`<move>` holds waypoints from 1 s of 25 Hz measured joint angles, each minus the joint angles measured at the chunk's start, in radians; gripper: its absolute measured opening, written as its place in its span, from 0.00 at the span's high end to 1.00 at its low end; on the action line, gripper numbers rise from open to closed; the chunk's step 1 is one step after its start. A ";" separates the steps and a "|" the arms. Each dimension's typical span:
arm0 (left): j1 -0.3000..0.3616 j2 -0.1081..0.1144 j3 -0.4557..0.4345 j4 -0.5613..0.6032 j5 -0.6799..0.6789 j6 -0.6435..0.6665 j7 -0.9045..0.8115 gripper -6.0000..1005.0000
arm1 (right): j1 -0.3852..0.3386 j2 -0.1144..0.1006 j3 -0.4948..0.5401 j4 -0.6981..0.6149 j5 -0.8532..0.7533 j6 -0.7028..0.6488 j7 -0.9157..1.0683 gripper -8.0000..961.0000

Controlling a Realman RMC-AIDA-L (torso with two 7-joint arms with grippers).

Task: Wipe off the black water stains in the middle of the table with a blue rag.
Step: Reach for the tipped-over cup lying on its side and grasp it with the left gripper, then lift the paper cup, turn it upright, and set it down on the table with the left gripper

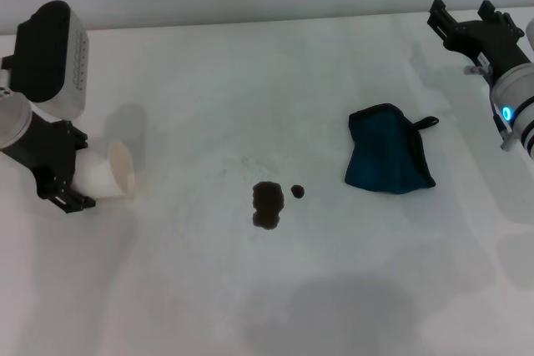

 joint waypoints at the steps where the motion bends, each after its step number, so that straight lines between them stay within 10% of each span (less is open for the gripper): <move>1: 0.001 0.000 0.000 0.000 -0.004 -0.002 -0.005 0.24 | -0.001 0.000 0.000 0.001 0.000 0.001 0.000 0.11; 18: 0.029 -0.001 0.000 -0.032 -0.416 0.009 -0.060 0.27 | -0.011 -0.001 0.000 -0.003 0.000 0.007 0.000 0.11; 25: 0.215 0.000 -0.001 0.033 -0.966 0.026 0.159 0.27 | -0.019 -0.003 -0.004 -0.004 0.000 0.007 0.000 0.11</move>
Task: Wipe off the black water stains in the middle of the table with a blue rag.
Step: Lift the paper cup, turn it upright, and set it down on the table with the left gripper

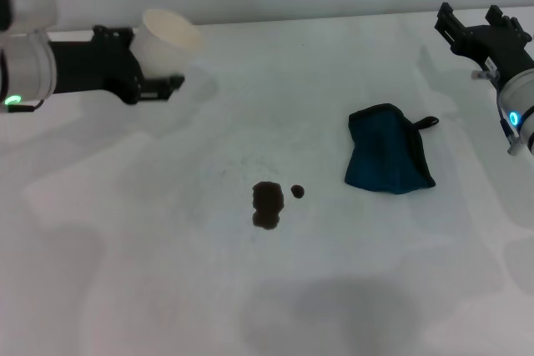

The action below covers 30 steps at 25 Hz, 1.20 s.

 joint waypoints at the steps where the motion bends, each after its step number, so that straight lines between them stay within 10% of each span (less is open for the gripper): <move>1: 0.035 0.002 0.000 0.024 -0.075 0.007 0.044 0.27 | 0.000 0.000 0.000 0.000 0.000 0.000 0.000 0.11; 16: 0.413 -0.008 -0.004 0.541 -0.841 -0.033 0.797 0.26 | -0.013 -0.001 -0.005 -0.001 0.000 0.000 0.002 0.11; 30: 0.447 -0.015 -0.017 0.666 -0.932 -0.284 0.801 0.26 | -0.003 0.003 -0.001 0.007 0.000 0.002 0.017 0.11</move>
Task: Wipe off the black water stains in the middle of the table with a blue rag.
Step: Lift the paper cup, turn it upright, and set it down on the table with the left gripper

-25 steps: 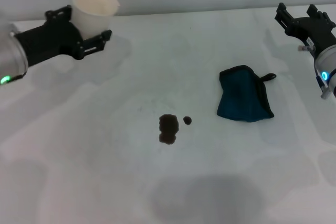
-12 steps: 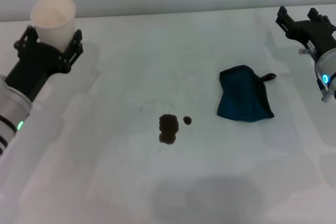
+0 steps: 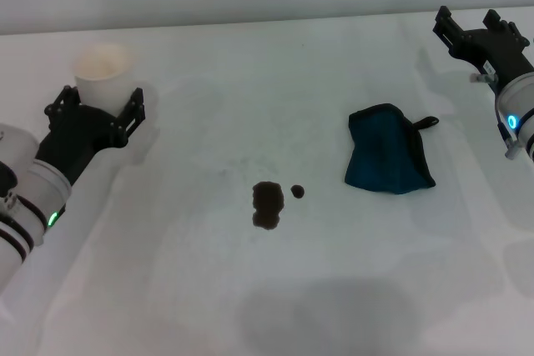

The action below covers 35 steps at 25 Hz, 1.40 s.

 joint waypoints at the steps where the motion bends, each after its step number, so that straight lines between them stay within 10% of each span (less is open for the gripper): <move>1: 0.000 0.000 0.000 0.000 0.001 -0.010 0.000 0.26 | 0.000 0.000 0.000 0.000 0.000 0.000 0.004 0.11; 35: 0.029 -0.001 0.012 0.010 0.007 -0.109 0.014 0.26 | -0.002 0.002 -0.004 0.018 -0.014 -0.007 0.008 0.11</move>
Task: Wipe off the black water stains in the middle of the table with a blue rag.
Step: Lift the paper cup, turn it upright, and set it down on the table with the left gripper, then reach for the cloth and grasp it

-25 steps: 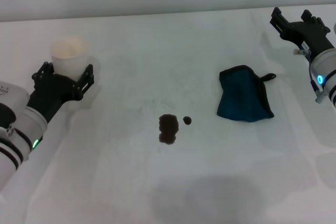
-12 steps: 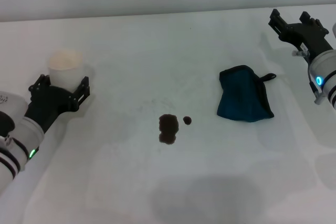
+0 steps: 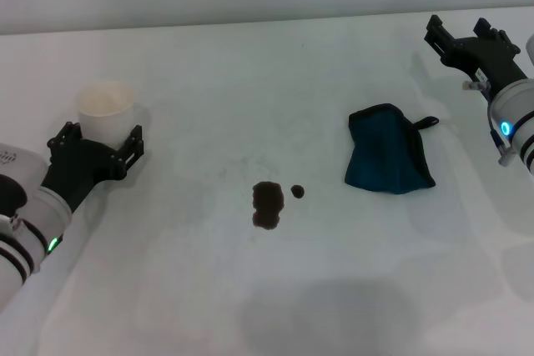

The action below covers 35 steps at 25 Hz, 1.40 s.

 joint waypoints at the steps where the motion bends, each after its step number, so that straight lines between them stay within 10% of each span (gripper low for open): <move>1: 0.000 0.000 0.000 0.001 0.000 0.000 0.000 0.26 | 0.000 0.000 0.000 0.000 0.000 0.000 0.000 0.11; 35: 0.091 0.001 -0.005 0.076 0.040 0.066 0.073 0.20 | -0.004 0.000 0.005 0.006 0.000 0.008 0.000 0.11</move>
